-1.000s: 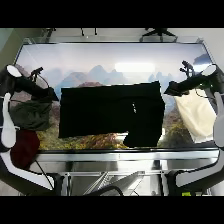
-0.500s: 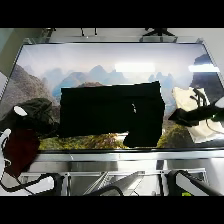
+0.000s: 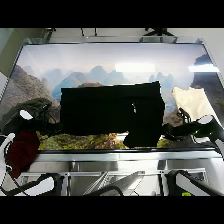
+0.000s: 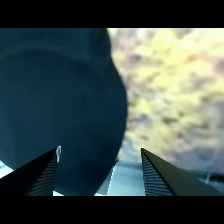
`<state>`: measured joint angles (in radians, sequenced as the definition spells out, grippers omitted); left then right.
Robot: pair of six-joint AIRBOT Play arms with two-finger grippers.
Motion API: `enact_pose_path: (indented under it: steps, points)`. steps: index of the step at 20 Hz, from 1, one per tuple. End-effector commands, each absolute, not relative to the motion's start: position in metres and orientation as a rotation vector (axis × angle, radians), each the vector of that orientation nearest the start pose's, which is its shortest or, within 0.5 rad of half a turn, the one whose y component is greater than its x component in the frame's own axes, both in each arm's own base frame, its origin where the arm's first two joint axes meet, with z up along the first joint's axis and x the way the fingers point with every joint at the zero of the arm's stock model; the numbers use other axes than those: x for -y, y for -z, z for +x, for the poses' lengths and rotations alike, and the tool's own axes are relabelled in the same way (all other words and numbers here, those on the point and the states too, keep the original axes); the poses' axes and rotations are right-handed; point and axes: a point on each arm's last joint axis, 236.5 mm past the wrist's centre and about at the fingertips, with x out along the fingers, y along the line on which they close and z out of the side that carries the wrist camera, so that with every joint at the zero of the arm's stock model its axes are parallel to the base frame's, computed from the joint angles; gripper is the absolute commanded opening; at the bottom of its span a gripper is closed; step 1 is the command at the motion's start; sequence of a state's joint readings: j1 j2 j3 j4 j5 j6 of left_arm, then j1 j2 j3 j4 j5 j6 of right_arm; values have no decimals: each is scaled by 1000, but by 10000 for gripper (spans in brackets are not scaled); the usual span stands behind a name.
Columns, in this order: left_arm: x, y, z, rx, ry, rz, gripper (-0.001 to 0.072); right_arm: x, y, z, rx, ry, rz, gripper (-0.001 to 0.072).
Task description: Fold the shirts.
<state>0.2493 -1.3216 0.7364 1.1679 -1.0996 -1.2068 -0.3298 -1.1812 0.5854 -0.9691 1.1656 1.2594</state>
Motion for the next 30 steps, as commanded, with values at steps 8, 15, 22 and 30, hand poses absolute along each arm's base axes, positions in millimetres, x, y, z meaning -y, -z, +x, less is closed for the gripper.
enact_pose_path:
  steps: [8,15,22,30]
  points:
    - [14,113,276,-1543,222,-335,16,-80,113,252,-1531,-301,673,242]
    - [19,70,274,-1603,310,-317,15,-85,29,276,-1392,-452,613,17]
    - [7,13,339,-1476,315,-274,15,-54,-61,376,-1079,-425,433,17]
    - [-11,26,455,-1423,314,-259,16,-52,-6,520,-1046,-432,392,17]
